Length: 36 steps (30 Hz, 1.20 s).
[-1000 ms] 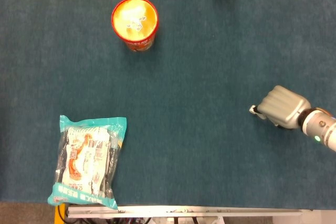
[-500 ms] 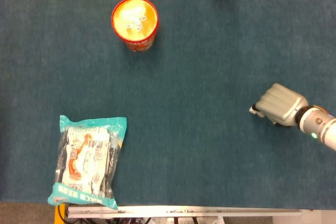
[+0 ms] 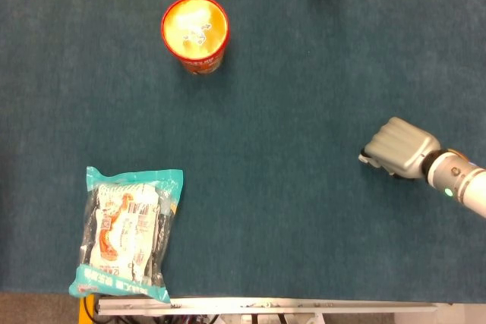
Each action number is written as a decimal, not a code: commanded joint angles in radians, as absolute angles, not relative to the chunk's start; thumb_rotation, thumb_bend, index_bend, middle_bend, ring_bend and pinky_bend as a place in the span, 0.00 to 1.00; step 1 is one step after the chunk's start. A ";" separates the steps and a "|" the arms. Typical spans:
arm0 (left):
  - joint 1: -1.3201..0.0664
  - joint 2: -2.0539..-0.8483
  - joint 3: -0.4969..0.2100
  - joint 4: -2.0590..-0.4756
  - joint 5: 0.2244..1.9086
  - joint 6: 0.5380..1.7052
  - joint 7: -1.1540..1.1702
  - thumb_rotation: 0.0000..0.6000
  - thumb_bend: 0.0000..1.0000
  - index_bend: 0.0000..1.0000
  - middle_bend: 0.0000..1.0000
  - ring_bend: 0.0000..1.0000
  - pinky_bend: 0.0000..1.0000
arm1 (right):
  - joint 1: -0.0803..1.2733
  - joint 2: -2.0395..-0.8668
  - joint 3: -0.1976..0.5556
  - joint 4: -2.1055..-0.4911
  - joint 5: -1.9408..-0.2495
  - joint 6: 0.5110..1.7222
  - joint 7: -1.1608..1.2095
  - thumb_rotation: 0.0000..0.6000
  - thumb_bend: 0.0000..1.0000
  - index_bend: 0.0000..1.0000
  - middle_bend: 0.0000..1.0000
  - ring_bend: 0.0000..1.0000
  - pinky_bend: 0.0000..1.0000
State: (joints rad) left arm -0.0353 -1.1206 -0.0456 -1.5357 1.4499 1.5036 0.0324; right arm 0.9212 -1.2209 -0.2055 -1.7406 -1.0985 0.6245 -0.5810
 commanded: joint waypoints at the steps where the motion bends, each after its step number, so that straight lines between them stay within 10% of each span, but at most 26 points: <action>1: -0.035 -1.121 -0.045 -1.536 1.450 1.503 0.033 1.00 0.58 0.41 0.28 0.21 0.36 | 0.920 -1.224 -0.201 -1.738 -1.104 0.629 -0.577 1.00 1.00 0.42 0.88 0.82 0.79; 26: -0.033 -1.115 -0.045 -1.540 1.454 1.507 0.022 1.00 0.58 0.41 0.28 0.21 0.36 | 0.897 -1.237 -0.153 -1.732 -1.177 0.690 -0.539 1.00 1.00 0.42 0.88 0.82 0.79; 36: -0.028 -1.114 -0.036 -1.549 1.481 1.527 0.032 1.00 0.58 0.41 0.28 0.21 0.36 | 0.764 -1.072 -0.173 -1.882 -1.277 0.922 -0.525 1.00 1.00 0.42 0.81 0.76 0.79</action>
